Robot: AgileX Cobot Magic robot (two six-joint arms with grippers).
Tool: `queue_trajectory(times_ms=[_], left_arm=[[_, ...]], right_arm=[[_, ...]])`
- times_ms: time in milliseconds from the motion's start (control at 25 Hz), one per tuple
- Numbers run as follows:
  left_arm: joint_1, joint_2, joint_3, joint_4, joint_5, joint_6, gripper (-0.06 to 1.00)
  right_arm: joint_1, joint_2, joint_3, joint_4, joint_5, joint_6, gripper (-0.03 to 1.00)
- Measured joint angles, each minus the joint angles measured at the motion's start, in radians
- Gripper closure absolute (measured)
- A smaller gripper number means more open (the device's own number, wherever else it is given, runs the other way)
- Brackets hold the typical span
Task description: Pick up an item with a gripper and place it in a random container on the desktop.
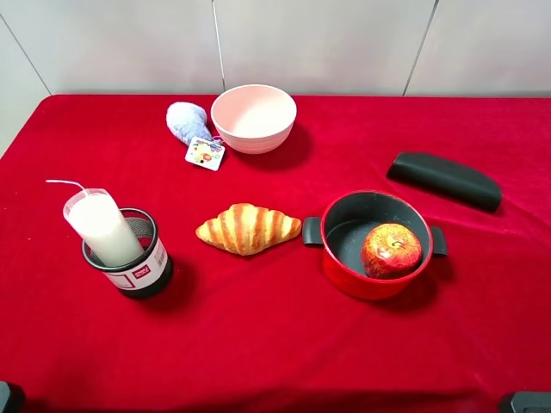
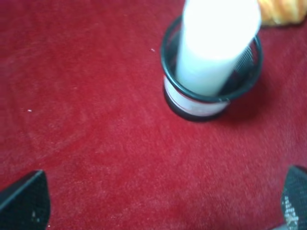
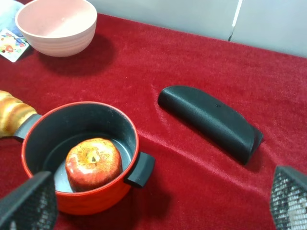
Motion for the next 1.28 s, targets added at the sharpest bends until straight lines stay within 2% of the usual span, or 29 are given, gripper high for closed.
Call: queue_trajectory(times_ms=[360, 560, 720, 1280], left_arm=[[0.287, -0.231, 0.006, -0.135, -0.003, 0.191, 0.0], [0.381, -0.324, 0.006, -0.176, -0.002, 0.257, 0.0], [0.416, -0.33, 0.006, -0.201, -0.002, 0.3, 0.0], [0.418, -0.33, 0.006, -0.204, -0.002, 0.309, 0.0]], right_arm=[[0.0, 0.0, 0.0, 0.002, 0.0, 0.0, 0.27], [0.0, 0.0, 0.0, 0.002, 0.0, 0.0, 0.27], [0.0, 0.0, 0.0, 0.002, 0.0, 0.0, 0.27], [0.0, 0.0, 0.0, 0.005, 0.0, 0.0, 0.27]])
